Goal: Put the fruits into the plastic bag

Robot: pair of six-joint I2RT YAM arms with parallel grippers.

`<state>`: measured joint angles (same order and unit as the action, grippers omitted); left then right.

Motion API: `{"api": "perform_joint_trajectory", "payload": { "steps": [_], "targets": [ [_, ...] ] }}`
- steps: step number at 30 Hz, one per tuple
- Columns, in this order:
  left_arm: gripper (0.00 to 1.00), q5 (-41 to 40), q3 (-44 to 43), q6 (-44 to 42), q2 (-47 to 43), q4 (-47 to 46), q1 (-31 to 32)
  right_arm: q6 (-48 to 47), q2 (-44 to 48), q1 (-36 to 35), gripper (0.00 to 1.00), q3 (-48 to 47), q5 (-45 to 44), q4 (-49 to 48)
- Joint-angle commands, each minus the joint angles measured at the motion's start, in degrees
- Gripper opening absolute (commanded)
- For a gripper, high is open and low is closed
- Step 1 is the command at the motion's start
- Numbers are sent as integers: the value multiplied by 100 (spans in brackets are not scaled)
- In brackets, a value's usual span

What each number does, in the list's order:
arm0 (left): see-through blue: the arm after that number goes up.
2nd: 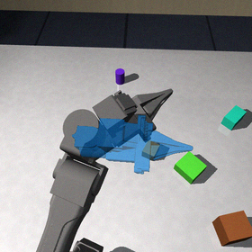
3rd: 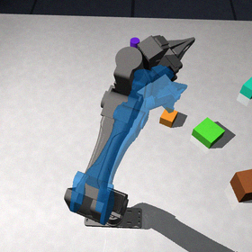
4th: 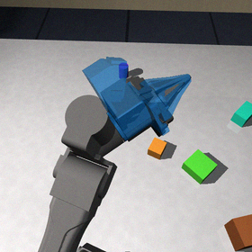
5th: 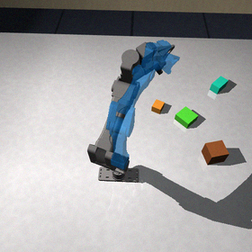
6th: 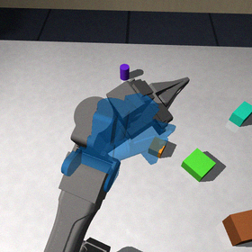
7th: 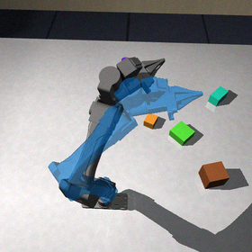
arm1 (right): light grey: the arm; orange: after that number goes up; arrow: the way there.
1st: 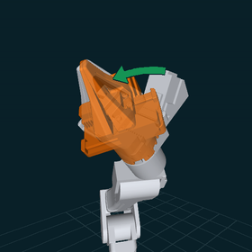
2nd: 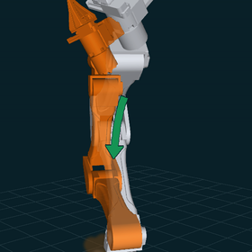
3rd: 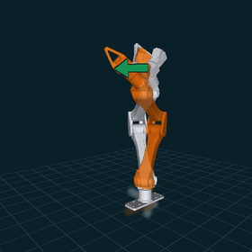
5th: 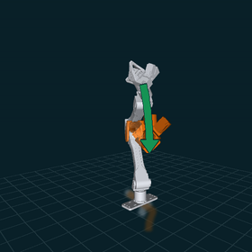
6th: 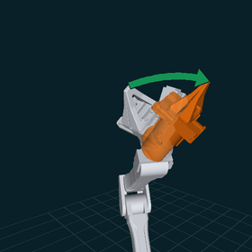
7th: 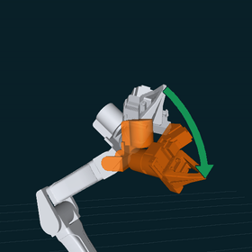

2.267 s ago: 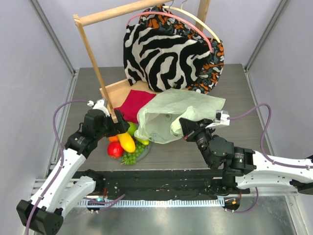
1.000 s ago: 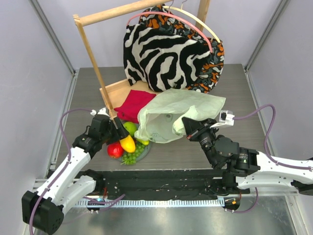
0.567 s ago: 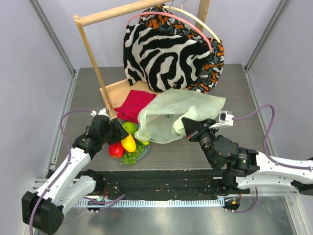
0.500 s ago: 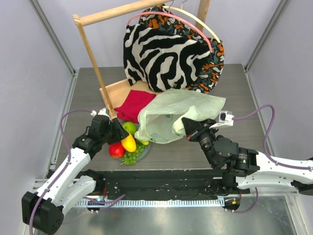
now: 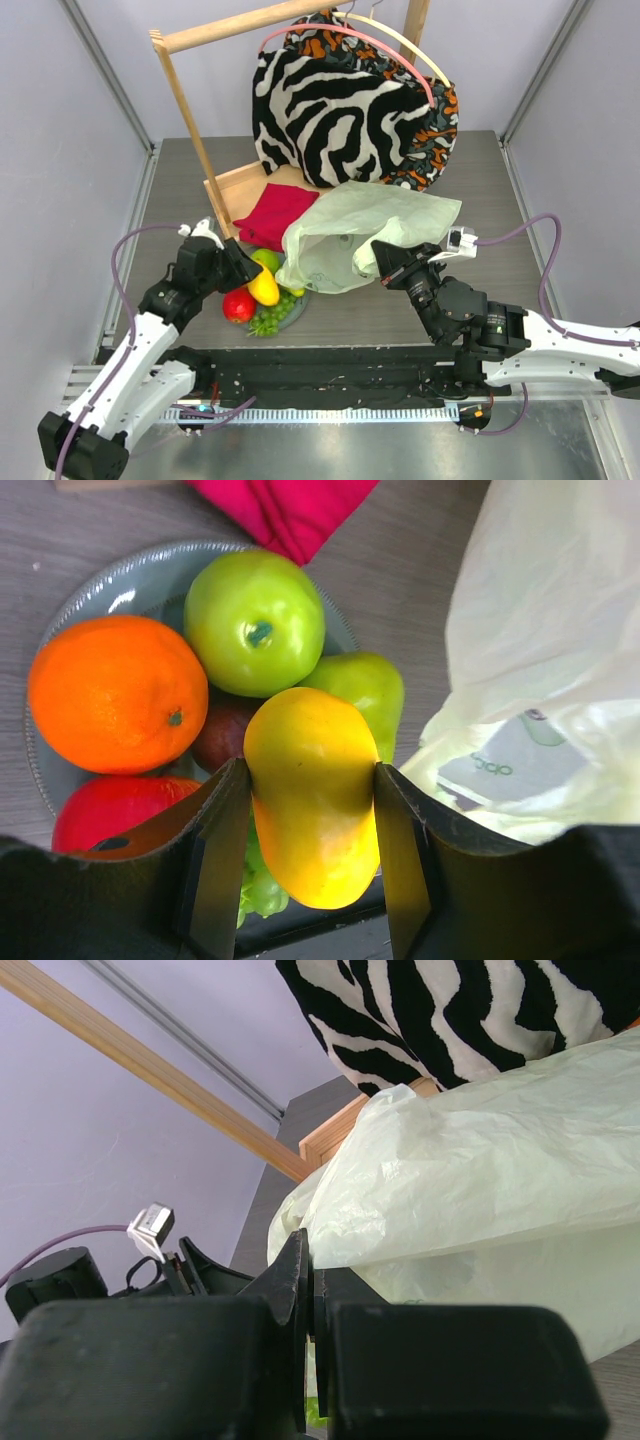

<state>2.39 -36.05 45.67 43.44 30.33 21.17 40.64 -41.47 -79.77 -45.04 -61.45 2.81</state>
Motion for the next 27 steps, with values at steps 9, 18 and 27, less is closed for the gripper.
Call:
{"api": "perform_joint_trajectory", "payload": {
  "steps": [9, 18, 27],
  "targets": [
    [21, 700, -1121, -1357, -1074, -721, -25, 67, 61, -30, 1, -49, -262, -246],
    [18, 1809, -1536, -1025, -372, -2117, 176, -30, 43, -22, 1, -137, -227, -254],
    [18, 474, -1571, -1403, 383, -2347, 2127, -91, -36, -30, 1, -207, -280, -422]
  ]
}}
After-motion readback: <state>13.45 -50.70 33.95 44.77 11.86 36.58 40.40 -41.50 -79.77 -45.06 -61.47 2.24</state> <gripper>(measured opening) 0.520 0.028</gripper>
